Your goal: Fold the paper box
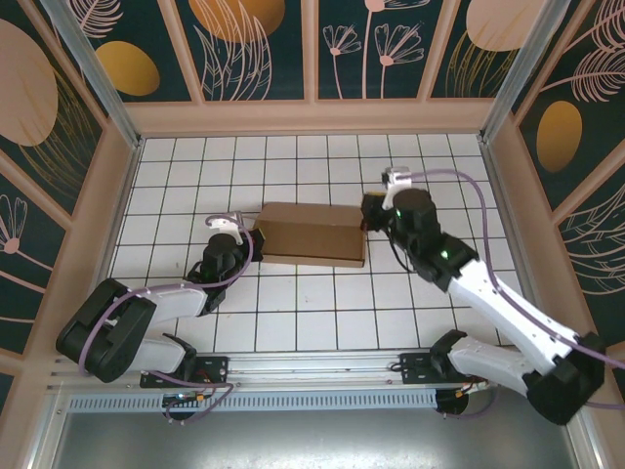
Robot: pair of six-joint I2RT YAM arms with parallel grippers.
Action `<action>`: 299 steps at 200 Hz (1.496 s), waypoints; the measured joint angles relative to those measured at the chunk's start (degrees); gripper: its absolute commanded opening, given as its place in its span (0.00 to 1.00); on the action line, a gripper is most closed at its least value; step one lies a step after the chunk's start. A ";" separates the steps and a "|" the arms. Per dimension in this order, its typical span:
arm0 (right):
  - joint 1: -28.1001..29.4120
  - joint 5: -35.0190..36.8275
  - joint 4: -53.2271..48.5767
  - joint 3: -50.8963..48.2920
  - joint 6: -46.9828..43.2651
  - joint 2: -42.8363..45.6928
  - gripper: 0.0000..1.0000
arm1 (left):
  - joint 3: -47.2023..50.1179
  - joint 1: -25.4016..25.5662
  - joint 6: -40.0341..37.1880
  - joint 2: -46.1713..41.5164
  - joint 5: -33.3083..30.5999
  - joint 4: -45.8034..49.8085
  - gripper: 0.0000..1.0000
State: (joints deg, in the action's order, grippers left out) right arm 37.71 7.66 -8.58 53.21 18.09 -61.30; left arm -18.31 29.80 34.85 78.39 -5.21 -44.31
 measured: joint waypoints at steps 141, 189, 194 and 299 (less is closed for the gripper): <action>-1.75 -17.99 -2.82 -0.70 0.11 -18.64 0.07 | 3.82 0.28 5.18 -19.98 3.30 18.53 0.64; -2.47 -12.79 -5.66 1.44 -1.88 -17.55 0.01 | 0.96 0.33 4.79 -40.57 -15.50 40.00 0.99; -2.25 -11.52 -7.19 2.99 -2.75 -17.68 0.05 | -0.52 0.33 4.50 -40.33 -16.98 41.62 0.99; -11.52 -7.78 -9.22 11.23 -8.46 -15.52 0.00 | -41.18 -1.97 -10.21 -3.02 -15.54 50.56 0.88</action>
State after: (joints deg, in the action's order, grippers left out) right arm 26.20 -0.12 -17.80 64.45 9.63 -76.82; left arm -59.48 27.83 24.64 75.37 -20.75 6.24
